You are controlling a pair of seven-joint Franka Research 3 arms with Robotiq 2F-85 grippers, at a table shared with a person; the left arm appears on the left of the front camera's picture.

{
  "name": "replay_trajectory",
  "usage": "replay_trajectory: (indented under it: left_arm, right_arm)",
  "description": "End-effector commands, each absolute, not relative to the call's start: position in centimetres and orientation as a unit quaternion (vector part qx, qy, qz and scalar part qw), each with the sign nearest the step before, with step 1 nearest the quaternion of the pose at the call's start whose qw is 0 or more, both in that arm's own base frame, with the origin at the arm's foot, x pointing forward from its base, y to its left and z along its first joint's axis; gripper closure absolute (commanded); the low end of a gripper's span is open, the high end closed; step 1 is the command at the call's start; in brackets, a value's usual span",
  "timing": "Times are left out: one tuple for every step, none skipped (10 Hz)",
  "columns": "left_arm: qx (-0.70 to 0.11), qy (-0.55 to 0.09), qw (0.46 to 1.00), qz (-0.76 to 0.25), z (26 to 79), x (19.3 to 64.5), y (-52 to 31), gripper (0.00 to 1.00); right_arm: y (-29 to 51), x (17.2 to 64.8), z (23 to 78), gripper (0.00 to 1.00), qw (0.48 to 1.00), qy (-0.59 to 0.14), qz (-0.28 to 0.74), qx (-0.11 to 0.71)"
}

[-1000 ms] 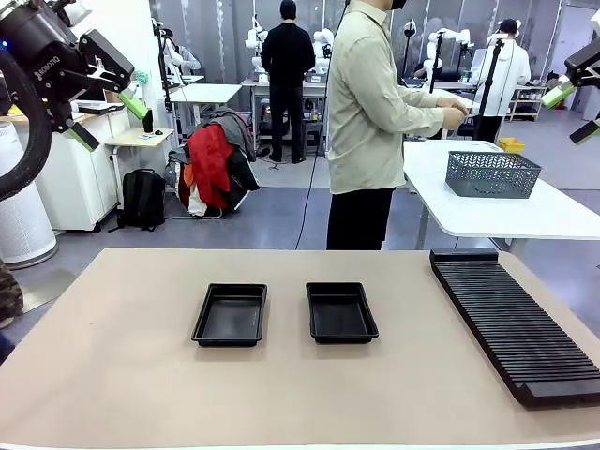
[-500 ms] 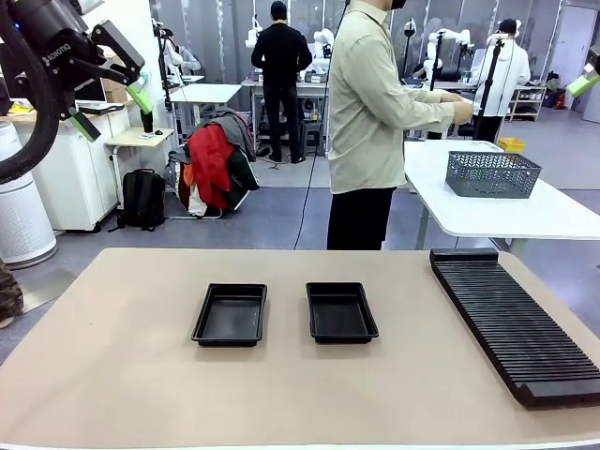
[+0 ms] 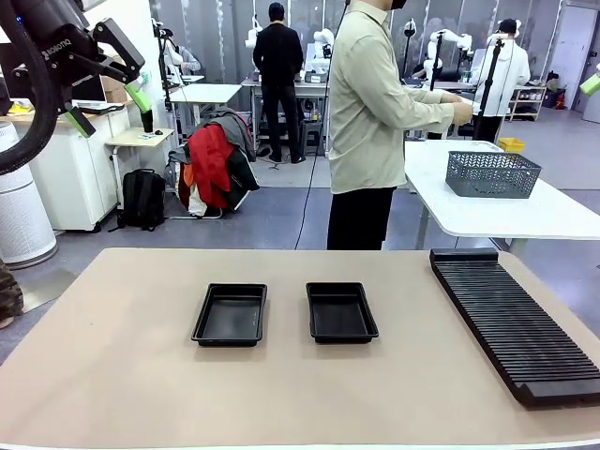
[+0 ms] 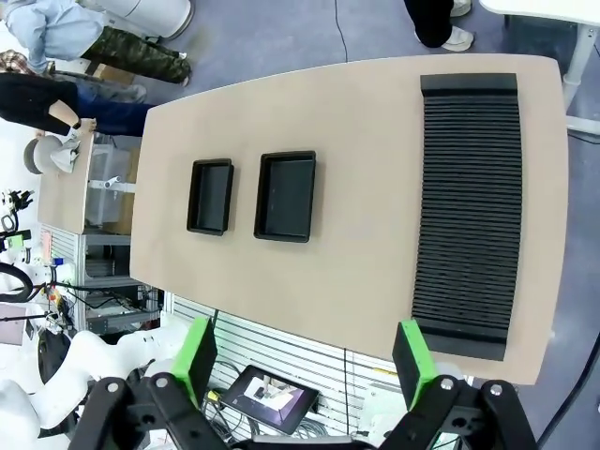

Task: Inspect and transfer BCBs to ESD trays.
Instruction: Pick up the Blank PCB from the PCB Rack and place it in the left ESD tray.

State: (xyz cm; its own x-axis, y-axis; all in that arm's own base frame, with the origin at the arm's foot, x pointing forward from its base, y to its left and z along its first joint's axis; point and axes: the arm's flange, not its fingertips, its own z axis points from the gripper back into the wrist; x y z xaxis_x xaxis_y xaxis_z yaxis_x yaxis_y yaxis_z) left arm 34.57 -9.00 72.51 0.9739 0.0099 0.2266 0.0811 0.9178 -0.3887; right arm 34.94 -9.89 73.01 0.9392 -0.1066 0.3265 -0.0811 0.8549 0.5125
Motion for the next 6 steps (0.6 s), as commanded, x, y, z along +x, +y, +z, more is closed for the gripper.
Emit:
replay_trajectory:
  left_arm:
    - [-0.188, -0.103, 0.977, -0.007, 73.16, 34.82, -8.90, 0.00]
    - [-0.186, -0.102, 0.977, -0.009, 73.26, 34.90, -8.89, 0.00]
    - [-0.183, -0.101, 0.978, -0.010, 73.39, 35.05, -8.92, 0.00]
    - [-0.176, -0.112, 0.978, -0.013, 73.63, 35.06, -8.92, 0.00]
    - [-0.172, -0.123, 0.977, -0.018, 73.83, 35.11, -8.93, 0.00]
    - [-0.168, -0.132, 0.977, -0.020, 73.96, 35.12, -8.94, 0.00]
  right_arm:
    - [-9.88, 34.86, 73.14, 0.00, 0.949, -0.175, -0.026, 0.259]
    - [-9.94, 34.91, 73.11, 0.00, 0.950, -0.174, -0.029, 0.257]
    - [-9.99, 34.91, 73.16, 0.00, 0.950, -0.174, -0.029, 0.258]
    - [-10.05, 34.85, 73.24, 0.00, 0.949, -0.177, -0.028, 0.258]
    - [-10.07, 34.83, 73.30, 0.00, 0.949, -0.179, -0.026, 0.259]
    - [-10.11, 34.87, 73.25, 0.00, 0.948, -0.180, -0.027, 0.261]
